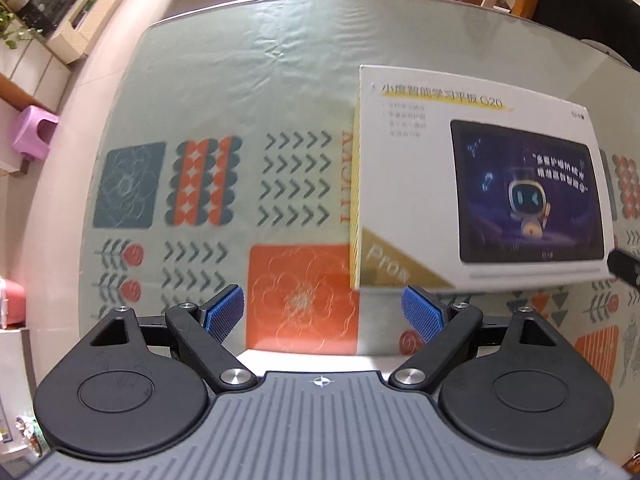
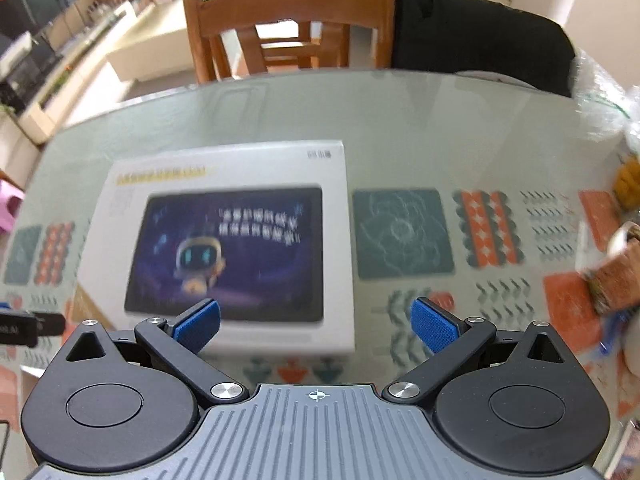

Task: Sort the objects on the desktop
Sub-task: 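Move both grippers toward the white lid printed with a tablet picture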

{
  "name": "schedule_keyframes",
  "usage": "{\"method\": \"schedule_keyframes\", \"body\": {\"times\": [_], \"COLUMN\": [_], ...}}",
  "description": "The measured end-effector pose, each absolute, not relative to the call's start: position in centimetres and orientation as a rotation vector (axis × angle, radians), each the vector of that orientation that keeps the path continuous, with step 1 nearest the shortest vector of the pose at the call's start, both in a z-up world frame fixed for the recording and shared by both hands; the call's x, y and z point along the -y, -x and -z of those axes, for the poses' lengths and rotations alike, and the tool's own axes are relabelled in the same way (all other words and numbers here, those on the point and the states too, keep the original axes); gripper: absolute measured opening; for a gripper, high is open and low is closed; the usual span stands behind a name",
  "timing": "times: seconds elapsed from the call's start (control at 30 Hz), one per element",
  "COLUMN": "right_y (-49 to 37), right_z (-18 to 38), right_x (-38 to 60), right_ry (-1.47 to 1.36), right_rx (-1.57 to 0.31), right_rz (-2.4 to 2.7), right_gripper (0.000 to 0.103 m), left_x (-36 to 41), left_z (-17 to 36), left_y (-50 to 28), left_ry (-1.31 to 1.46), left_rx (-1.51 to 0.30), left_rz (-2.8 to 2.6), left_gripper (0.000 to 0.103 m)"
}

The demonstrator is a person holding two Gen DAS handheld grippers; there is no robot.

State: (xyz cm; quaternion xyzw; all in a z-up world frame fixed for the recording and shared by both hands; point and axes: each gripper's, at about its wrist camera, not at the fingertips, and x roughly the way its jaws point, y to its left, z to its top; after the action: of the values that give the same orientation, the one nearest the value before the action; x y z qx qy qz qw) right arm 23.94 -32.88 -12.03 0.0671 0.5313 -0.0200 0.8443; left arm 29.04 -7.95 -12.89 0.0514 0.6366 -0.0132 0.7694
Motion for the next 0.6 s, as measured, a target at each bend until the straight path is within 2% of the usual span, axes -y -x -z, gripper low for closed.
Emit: {"method": "schedule_keyframes", "body": {"times": [0.27,0.6], "right_y": [-28.0,-32.2], "right_z": [13.4,15.3], "right_x": [36.2,38.1], "right_ry": [-0.191,-0.287], "right_rx": [-1.075,-1.084], "right_rz": [-0.088,-0.247], "right_gripper": [0.103,0.103], "left_x": [8.9,8.9], "left_z": [14.0,15.3], "left_y": [-31.5,-34.1], "left_ry": [-0.216,-0.164], "left_rx": [-1.325,-1.338], "left_rz": [0.016,0.039], "left_gripper": [0.103,0.103]}}
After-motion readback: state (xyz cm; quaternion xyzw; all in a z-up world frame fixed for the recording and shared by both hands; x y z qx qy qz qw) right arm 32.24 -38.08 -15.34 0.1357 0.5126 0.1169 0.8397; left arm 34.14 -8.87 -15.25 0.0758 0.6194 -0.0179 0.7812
